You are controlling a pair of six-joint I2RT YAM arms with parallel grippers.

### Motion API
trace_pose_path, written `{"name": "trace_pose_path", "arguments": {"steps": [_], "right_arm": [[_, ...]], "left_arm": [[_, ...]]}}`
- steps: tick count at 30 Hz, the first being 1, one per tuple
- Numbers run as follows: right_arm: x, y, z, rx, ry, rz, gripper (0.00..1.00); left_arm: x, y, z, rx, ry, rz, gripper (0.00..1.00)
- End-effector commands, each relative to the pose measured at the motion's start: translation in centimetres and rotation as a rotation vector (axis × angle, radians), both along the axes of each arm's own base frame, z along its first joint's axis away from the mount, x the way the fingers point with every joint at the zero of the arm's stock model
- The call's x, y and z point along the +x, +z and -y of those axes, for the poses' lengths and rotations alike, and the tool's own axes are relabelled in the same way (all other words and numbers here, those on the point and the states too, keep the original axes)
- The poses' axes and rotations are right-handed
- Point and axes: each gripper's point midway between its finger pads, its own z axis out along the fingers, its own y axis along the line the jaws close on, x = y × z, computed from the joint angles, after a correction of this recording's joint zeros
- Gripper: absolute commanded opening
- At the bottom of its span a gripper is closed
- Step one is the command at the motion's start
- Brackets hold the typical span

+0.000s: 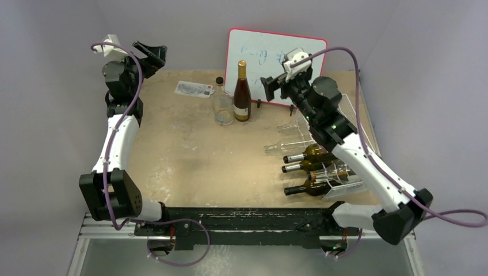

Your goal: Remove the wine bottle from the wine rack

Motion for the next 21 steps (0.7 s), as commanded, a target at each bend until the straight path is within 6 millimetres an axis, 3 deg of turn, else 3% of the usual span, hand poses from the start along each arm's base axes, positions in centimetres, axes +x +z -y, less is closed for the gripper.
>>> {"name": "trace_pose_path", "arguments": {"steps": [1,11,21], "right_arm": [[-2.9,-2.1,2.8,-0.139,-0.03,-0.054,1.0],[-9.6,-7.9,4.1,-0.363,0.171,-0.186,1.0],[-12.5,-15.0,6.5,-0.631,0.248,-0.341,1.0]], "left_arm": [[-0.8,2.1,1.1,0.021,-0.022,0.072,0.93],[-1.4,2.1,3.5,0.1,-0.03,0.045,0.93],[-2.4,2.5,6.0,0.185,-0.031,0.034,0.95]]}}
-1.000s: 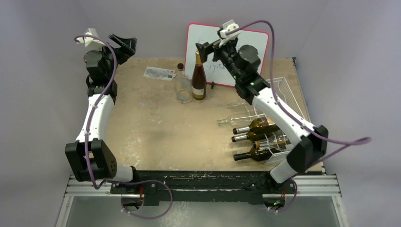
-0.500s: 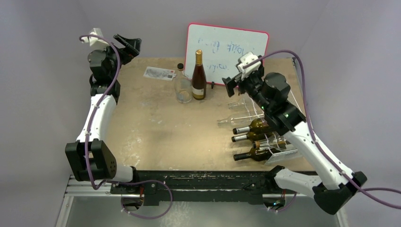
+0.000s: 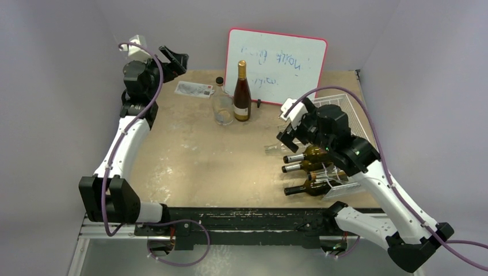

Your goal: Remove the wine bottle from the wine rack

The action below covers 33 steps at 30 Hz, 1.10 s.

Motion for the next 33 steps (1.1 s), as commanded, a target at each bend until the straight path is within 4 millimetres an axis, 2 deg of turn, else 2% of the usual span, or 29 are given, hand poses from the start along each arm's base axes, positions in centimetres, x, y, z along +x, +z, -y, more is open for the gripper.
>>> {"name": "trace_pose_path", "arguments": {"steps": [1,6,8,10,15,33], "right_arm": [[-2.5,-3.2,0.4,-0.148,0.131,-0.072,1.0],[-4.5,-6.6,0.2,-0.234,0.236,-0.157,0.95],[-5.2,-8.6,0.8,-0.295,0.254,-0.205,0.93],[-5.9,-9.5,1.2,-0.333,0.272,-0.228,0.9],[-6.5,-10.8,1.7,-0.379,0.301,-0.256,0.85],[-5.3,-14.2,2.5,-0.564,0.29,-0.31,0.74]], "left_arm": [[-1.4,4.0,0.0,0.06,0.029,0.096,0.95],[-1.6,4.1,0.1,0.068,0.033,0.096,0.96],[-1.5,4.0,0.1,0.068,0.033,0.093,0.96],[-1.5,4.0,0.1,0.066,0.033,0.094,0.96],[-1.5,3.9,0.2,0.063,0.031,0.093,0.96],[-1.3,3.7,0.2,0.064,0.031,0.089,0.96]]}}
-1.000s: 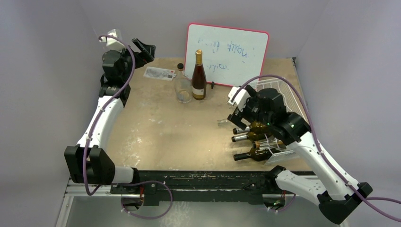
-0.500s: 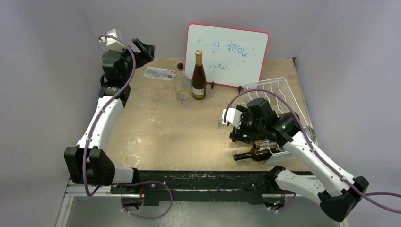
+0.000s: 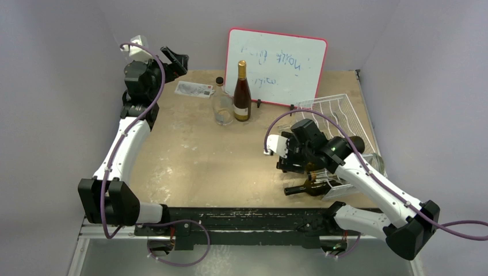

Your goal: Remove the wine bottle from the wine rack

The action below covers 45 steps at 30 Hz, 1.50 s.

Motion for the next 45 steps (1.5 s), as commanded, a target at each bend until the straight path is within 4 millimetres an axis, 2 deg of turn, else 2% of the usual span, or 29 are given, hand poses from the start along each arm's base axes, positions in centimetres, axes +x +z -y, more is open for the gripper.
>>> {"name": "trace_pose_path", "arguments": {"steps": [1,11,18,27,35,40,45], "right_arm": [[0.2,-1.2,0.9,-0.084,0.005,0.005,0.74],[0.8,-3.0,2.0,-0.188,-0.009,0.032,0.68],[1.5,-3.3,1.7,-0.21,-0.007,0.067,0.64],[1.3,-4.3,1.8,-0.242,0.013,0.062,0.58],[1.5,-3.7,1.7,-0.237,0.021,0.094,0.36],[1.7,-2.6,1.6,-0.22,0.018,0.128,0.27],[2.3,-0.9,1.8,-0.207,-0.003,0.182,0.13]], "left_arm": [[-0.8,3.8,-0.1,0.015,0.006,0.096,0.96],[-0.8,3.8,-0.1,0.012,0.004,0.096,0.96],[-0.8,3.8,-0.1,0.011,0.004,0.094,0.96],[-0.7,3.6,0.1,0.007,-0.002,0.093,0.96],[-0.7,3.7,0.1,0.005,-0.004,0.093,0.96],[-0.6,3.6,0.1,0.005,-0.004,0.092,0.96],[-0.7,3.6,0.1,0.006,-0.005,0.093,0.96]]}}
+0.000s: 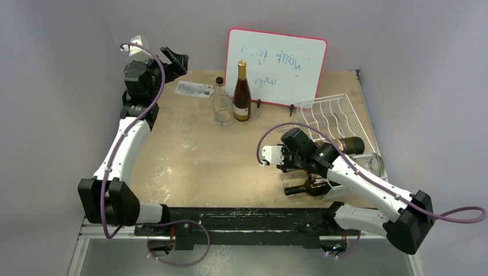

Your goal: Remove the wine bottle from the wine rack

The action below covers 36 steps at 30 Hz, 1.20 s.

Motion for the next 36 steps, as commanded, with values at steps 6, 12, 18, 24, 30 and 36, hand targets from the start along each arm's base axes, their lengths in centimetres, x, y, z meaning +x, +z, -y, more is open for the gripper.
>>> {"name": "trace_pose_path", "arguments": {"steps": [6,12,18,24,30,36], "right_arm": [[1.0,4.8,0.3,0.072,-0.066,0.131,0.0],[1.9,10.2,-0.9,0.217,-0.078,0.242,0.0],[2.5,14.5,-1.2,0.341,-0.102,0.36,0.0],[2.3,18.3,-1.3,0.457,-0.119,0.432,0.0],[2.6,22.3,-0.6,0.537,-0.169,0.525,0.0],[2.9,26.7,0.0,0.603,-0.191,0.629,0.0]], "left_arm": [[-0.7,3.8,0.1,0.005,-0.003,0.096,0.96],[-0.8,3.8,0.0,0.008,0.0,0.098,0.96],[-0.8,3.8,0.0,0.011,0.003,0.098,0.96],[-0.8,3.8,-0.1,0.011,0.006,0.098,0.96],[-0.8,3.9,-0.1,0.011,0.005,0.097,0.96],[-0.8,3.9,-0.1,0.013,0.006,0.098,0.96]]}}
